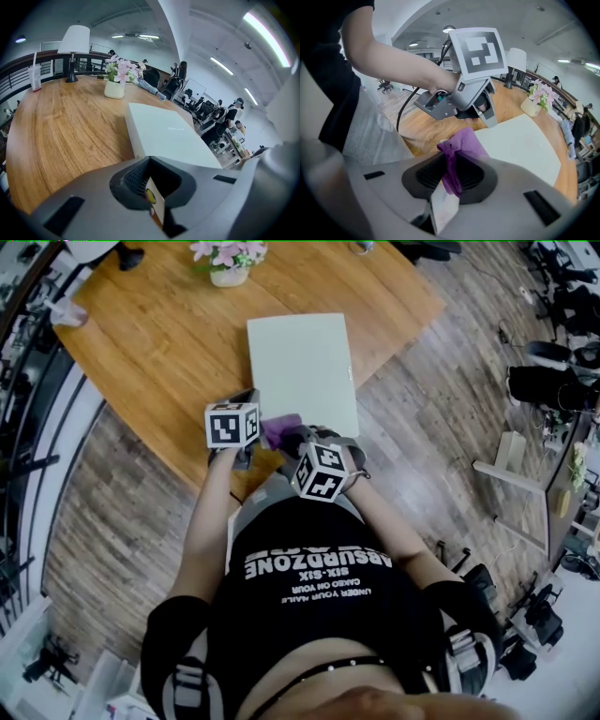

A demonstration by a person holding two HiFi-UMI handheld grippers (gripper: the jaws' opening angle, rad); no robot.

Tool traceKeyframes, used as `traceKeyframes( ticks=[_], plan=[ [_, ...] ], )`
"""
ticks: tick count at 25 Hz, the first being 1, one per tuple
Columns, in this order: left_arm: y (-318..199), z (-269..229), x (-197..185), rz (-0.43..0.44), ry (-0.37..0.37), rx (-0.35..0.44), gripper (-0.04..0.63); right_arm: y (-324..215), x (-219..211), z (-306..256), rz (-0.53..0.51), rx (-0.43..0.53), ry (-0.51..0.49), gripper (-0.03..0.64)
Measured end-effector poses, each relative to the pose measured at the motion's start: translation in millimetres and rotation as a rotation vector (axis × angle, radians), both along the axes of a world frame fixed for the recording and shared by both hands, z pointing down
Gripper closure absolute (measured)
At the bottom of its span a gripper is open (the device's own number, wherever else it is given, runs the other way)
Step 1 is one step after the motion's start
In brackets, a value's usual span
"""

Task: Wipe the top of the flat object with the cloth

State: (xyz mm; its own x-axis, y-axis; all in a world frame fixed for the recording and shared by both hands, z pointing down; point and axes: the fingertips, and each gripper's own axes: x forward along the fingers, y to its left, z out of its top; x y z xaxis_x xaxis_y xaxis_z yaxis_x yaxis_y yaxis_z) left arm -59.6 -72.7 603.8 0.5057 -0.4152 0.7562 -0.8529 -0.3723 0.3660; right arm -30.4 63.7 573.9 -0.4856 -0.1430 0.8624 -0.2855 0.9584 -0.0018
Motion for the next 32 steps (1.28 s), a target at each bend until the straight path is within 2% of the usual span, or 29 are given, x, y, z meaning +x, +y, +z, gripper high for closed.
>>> traceKeyframes(
  ticks=[5, 21, 32],
  plan=[
    [-0.3, -0.2, 0.4, -0.008, -0.004, 0.009, 0.589, 1.1, 8.3, 0.0, 0.011, 0.038, 0.007, 0.529],
    [-1.4, 0.0, -0.3, -0.021, -0.020, 0.021, 0.589, -1.2, 50.0, -1.2, 0.115, 0.068, 0.019, 0.529],
    [-0.7, 0.9, 0.1, -0.022, -0.021, 0.013, 0.589, -24.5, 57.6, 2.6, 0.064, 0.147, 0.057, 0.529]
  ],
)
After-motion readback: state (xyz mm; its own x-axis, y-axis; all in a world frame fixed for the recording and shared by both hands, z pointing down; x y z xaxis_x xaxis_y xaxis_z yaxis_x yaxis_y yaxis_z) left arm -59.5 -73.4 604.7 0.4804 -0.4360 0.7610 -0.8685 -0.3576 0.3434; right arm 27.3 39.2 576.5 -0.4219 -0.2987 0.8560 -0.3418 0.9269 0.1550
